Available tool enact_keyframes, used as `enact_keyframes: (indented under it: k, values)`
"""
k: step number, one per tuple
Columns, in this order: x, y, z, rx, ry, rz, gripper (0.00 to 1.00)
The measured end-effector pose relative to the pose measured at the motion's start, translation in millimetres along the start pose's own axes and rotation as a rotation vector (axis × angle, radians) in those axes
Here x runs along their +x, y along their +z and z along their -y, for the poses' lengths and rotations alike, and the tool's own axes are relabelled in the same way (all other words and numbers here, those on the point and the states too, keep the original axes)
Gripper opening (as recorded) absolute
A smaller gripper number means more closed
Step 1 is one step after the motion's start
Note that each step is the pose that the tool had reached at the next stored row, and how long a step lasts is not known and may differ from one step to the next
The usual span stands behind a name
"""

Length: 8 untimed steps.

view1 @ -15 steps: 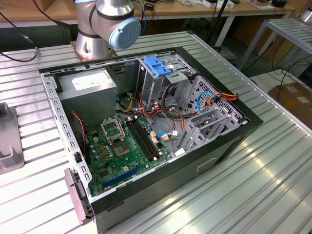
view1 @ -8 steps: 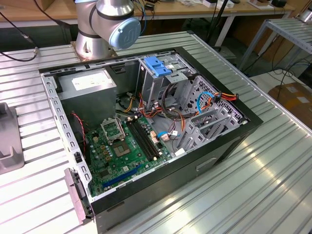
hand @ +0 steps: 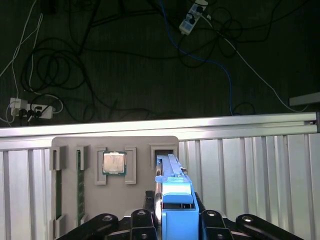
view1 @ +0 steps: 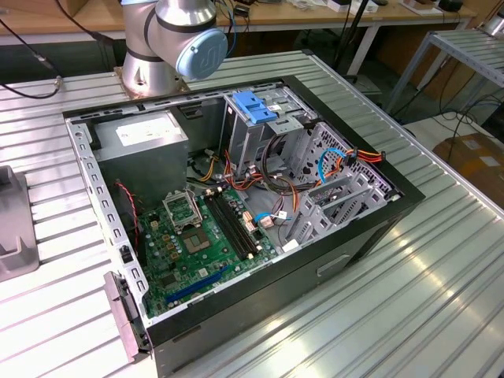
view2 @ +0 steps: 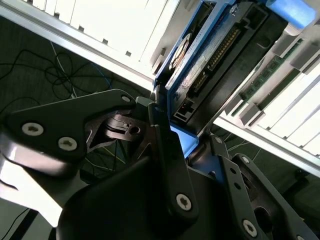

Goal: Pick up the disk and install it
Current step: 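Pick up the disk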

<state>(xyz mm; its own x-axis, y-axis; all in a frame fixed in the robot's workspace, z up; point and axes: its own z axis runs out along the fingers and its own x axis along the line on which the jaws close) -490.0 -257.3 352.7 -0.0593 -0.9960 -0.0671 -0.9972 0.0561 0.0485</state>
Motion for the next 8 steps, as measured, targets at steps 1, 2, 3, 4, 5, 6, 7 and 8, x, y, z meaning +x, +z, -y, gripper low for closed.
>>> enact_keyframes:
  k: [1, 2, 3, 4, 5, 6, 7, 8]
  values:
    - [0.0, 0.0, 0.0, 0.0001, 0.0, 0.0, 0.37]
    - [0.0, -0.3, 0.0, -0.0001, 0.0, 0.0, 0.37]
    - [-0.1, -0.7, 0.0, -0.0003, 0.0, -0.0001, 0.37]
    - [-0.1, -1.2, -0.1, -0.0001, 0.0, 0.0, 0.37]
    - [-0.1, -1.6, -0.1, -0.0001, 0.0, 0.0, 0.37]
    - [-0.1, -2.1, -0.1, -0.0001, 0.0, 0.0, 0.37]
    - [-0.1, -2.4, -0.1, 0.0, 0.0, 0.0, 0.37]
    - [-0.2, -2.7, -0.1, 0.0, 0.0, 0.0, 0.37]
